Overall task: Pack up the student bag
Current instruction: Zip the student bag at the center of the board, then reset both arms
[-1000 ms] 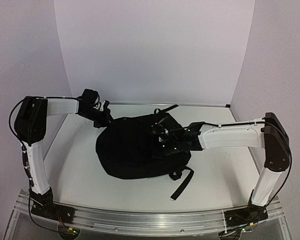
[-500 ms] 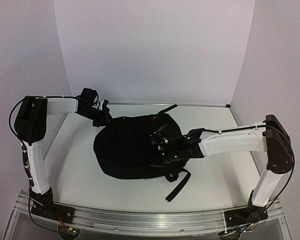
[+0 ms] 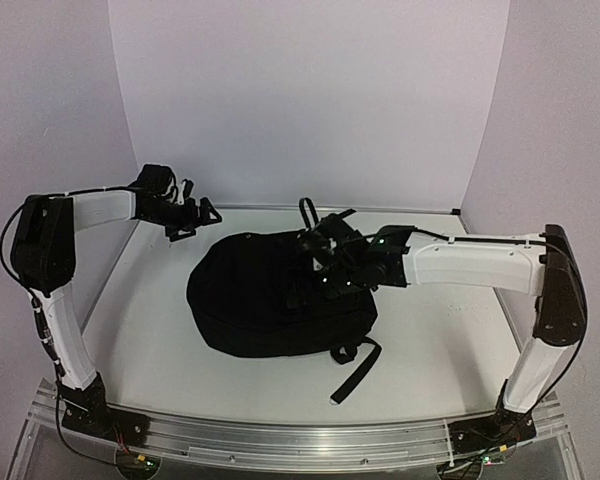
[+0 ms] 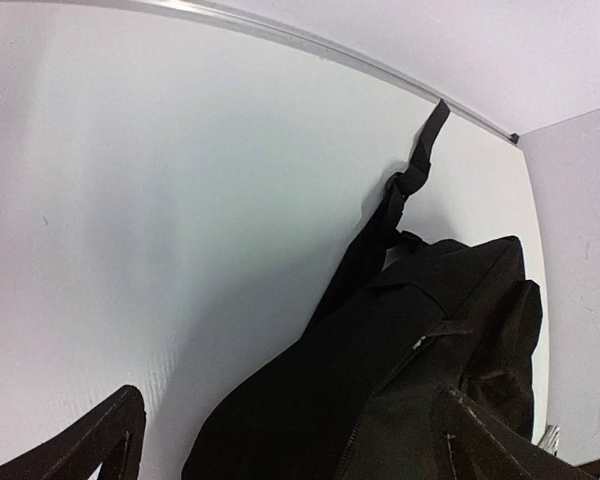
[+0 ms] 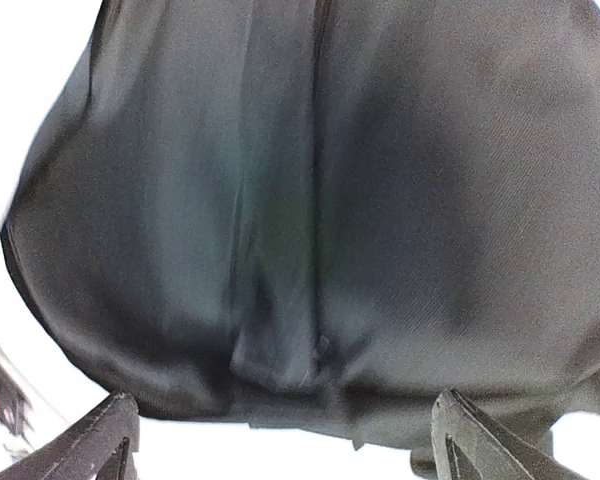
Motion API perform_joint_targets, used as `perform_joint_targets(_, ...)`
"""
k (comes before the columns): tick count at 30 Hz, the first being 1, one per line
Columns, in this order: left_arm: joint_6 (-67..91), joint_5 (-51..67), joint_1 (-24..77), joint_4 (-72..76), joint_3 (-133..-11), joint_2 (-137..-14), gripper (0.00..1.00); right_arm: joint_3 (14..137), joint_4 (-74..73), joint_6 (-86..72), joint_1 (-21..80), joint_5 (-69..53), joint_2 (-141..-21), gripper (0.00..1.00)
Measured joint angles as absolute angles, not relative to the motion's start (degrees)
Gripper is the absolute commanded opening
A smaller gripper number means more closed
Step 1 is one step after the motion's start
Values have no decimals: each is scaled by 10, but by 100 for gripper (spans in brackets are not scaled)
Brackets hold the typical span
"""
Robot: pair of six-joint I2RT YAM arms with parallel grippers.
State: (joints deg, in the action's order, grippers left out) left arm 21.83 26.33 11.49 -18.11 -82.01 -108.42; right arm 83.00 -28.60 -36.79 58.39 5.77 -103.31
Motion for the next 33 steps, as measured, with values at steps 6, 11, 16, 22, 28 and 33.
perform_joint_targets(6,223,243,61,-159,-756,-1007,100,828,-270,-298,454,78,-1033,98)
perform_joint_targets(11,228,221,-40,-140,-685,-958,100,761,-208,-266,333,68,-1025,98)
perform_joint_targets(16,235,198,-126,-119,-609,-895,100,669,-154,-254,215,47,-988,98)
perform_joint_targets(22,230,140,-154,-73,-511,-774,100,569,-63,-246,116,35,-873,98)
perform_joint_targets(28,224,75,-152,34,-382,-626,100,441,91,-218,99,62,-718,98)
perform_joint_targets(33,220,40,-152,93,-297,-562,100,315,252,-188,99,79,-628,98)
